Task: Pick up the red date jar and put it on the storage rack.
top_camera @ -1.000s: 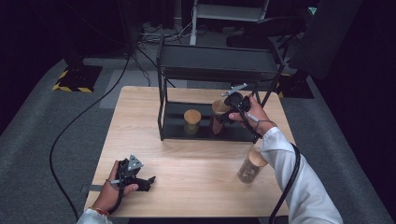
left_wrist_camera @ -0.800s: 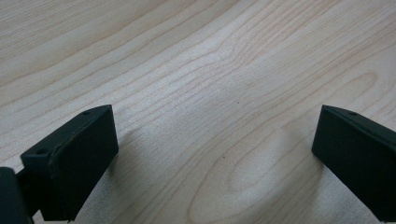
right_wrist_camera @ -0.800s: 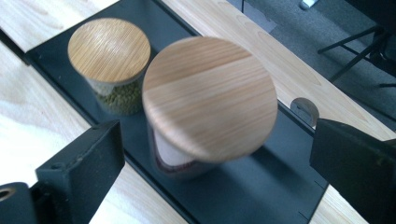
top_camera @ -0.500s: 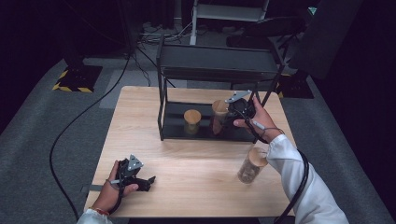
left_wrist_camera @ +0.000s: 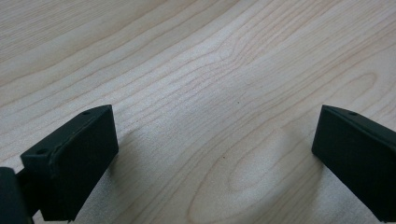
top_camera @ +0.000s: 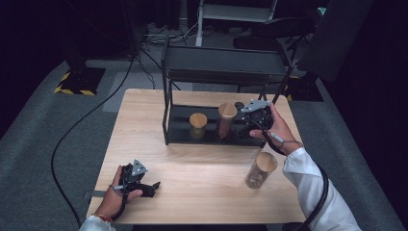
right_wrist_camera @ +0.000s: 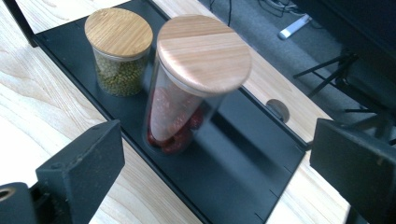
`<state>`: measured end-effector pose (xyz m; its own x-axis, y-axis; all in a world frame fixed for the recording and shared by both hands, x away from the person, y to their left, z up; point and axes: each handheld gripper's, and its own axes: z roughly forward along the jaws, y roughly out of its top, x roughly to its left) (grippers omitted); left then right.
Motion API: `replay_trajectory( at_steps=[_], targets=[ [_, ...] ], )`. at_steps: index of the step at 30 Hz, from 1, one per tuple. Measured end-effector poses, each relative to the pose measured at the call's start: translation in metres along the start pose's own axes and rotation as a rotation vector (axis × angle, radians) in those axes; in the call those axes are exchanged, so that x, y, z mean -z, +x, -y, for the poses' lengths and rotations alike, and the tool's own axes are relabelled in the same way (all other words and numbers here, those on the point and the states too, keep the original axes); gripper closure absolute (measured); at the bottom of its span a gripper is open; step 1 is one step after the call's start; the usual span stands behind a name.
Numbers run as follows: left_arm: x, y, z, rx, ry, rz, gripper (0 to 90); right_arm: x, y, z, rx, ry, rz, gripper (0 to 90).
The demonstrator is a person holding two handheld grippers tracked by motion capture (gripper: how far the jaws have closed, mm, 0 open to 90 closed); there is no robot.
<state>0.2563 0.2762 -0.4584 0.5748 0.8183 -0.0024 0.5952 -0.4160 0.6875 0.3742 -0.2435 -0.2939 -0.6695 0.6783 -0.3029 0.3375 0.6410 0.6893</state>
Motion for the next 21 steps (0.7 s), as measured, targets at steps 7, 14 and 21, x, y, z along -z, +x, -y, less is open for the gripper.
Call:
replay_trajectory(
  at_steps=[7,14,21],
  targets=[
    [0.000,0.000,0.000,0.000,0.000,0.000,0.0,0.015,-0.001,0.017,-0.009,-0.026,0.000,2.9],
    [0.000,0.000,0.000,0.000,0.000,0.000,0.0,0.031,-0.003,0.036,-0.024,-0.051,-0.003,2.9],
    [0.000,0.000,0.000,0.000,0.000,0.000,0.0,0.044,-0.004,0.055,-0.039,-0.063,0.000,2.8]
  ],
)
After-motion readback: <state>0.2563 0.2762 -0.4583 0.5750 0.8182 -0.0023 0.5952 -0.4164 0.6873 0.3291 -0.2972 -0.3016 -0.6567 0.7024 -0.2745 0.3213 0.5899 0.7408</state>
